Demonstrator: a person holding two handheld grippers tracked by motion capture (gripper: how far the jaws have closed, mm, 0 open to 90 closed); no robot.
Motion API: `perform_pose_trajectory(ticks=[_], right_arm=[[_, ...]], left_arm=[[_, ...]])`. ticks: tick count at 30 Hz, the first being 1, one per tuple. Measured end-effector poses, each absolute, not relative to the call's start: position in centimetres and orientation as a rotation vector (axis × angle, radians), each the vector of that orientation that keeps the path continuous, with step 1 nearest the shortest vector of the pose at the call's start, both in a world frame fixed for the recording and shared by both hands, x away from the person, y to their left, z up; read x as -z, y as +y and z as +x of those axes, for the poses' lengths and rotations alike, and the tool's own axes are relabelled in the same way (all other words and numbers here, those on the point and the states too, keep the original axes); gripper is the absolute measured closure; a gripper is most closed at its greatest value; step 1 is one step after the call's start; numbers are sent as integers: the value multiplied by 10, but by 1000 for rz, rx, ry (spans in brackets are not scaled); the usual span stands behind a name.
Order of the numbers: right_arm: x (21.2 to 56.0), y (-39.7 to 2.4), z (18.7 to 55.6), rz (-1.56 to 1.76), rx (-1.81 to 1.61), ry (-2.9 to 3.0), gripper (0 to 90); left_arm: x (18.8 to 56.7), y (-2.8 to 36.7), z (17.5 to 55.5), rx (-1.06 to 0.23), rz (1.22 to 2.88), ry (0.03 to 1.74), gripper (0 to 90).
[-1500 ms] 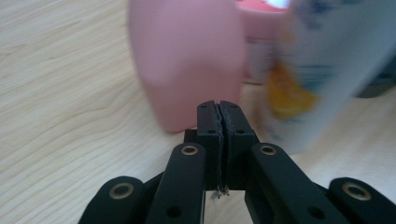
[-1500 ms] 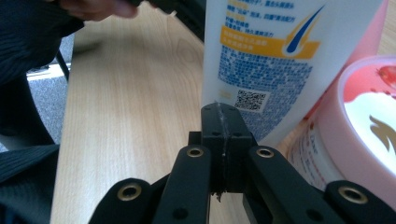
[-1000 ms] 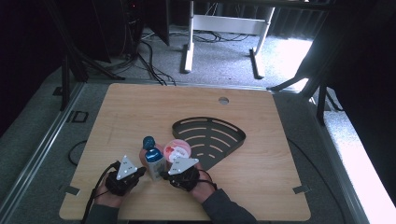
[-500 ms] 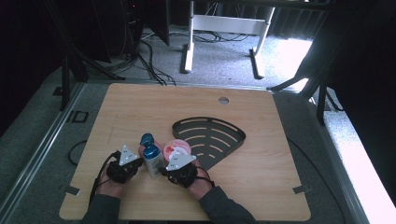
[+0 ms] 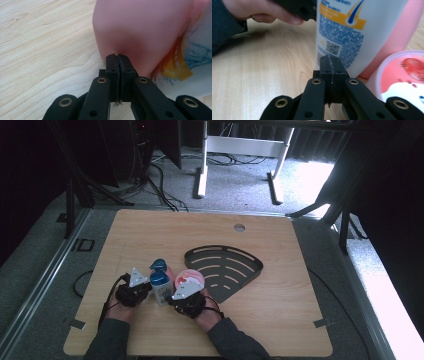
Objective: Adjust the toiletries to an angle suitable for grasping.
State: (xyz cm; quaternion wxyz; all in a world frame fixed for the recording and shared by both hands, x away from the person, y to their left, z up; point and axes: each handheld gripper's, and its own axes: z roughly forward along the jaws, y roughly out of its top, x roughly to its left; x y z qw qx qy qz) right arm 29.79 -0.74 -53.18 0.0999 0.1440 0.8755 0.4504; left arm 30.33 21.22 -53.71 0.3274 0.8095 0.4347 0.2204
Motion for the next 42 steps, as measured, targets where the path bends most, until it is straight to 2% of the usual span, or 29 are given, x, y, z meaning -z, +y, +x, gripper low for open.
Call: perform_pose_trajectory(ticks=[11, 16, 22, 24, 29, 42], right_arm=[[530, -8, 307, 458, -1317, 2577, 900], [529, -6, 306, 461, -1309, 2573, 900], [529, -7, 302, 449, -1332, 2577, 900], [531, -5, 299, 442, -1329, 2582, 900], [533, 0, 298, 449, -1320, 2580, 900], [532, 6, 298, 480, -1292, 2554, 900]], left_arm=[[538, 212, 315, -583, 2113, 1162, 879], [537, 213, 311, -584, 2101, 1186, 854], [524, 224, 278, -605, 2030, 1211, 871], [521, 226, 258, -586, 2017, 1178, 882], [520, 215, 242, -542, 2055, 1066, 889], [521, 199, 262, -587, 2099, 1072, 893]])
